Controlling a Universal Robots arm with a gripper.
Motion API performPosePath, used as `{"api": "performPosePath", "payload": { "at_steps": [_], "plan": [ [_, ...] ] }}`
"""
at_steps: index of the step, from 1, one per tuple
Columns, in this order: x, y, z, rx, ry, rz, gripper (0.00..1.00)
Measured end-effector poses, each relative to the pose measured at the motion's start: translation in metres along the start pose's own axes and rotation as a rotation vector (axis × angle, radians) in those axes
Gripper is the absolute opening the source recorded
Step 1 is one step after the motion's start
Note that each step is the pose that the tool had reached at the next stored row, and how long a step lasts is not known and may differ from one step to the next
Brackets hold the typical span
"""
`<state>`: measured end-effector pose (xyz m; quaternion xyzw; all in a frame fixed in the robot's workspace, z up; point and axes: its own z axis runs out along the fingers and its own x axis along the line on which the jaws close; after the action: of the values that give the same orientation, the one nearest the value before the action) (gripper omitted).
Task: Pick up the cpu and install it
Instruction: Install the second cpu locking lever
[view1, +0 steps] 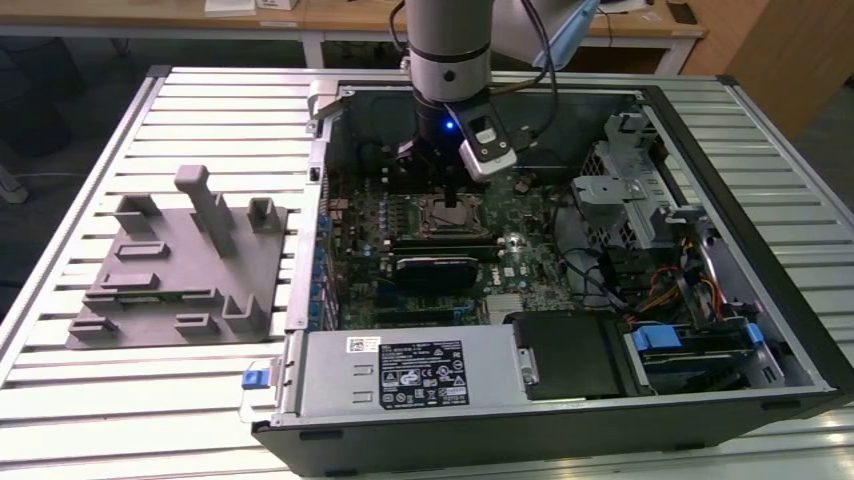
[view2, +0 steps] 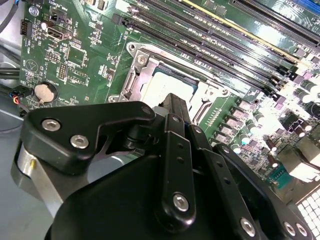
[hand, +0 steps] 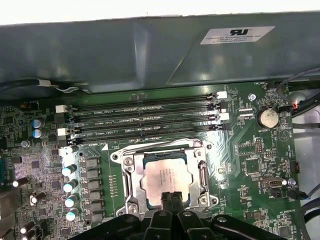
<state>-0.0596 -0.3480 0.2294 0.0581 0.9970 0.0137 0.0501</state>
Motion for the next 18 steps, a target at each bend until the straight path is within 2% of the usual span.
{"api": "performPosePath", "payload": {
  "at_steps": [9,18],
  "plan": [
    [0.0000,0.0000,-0.0001,0.0002,0.0000,0.000,0.11],
    [-0.0008,0.0003,-0.0081,0.0002,0.0000,0.000,0.11]
  ]
}}
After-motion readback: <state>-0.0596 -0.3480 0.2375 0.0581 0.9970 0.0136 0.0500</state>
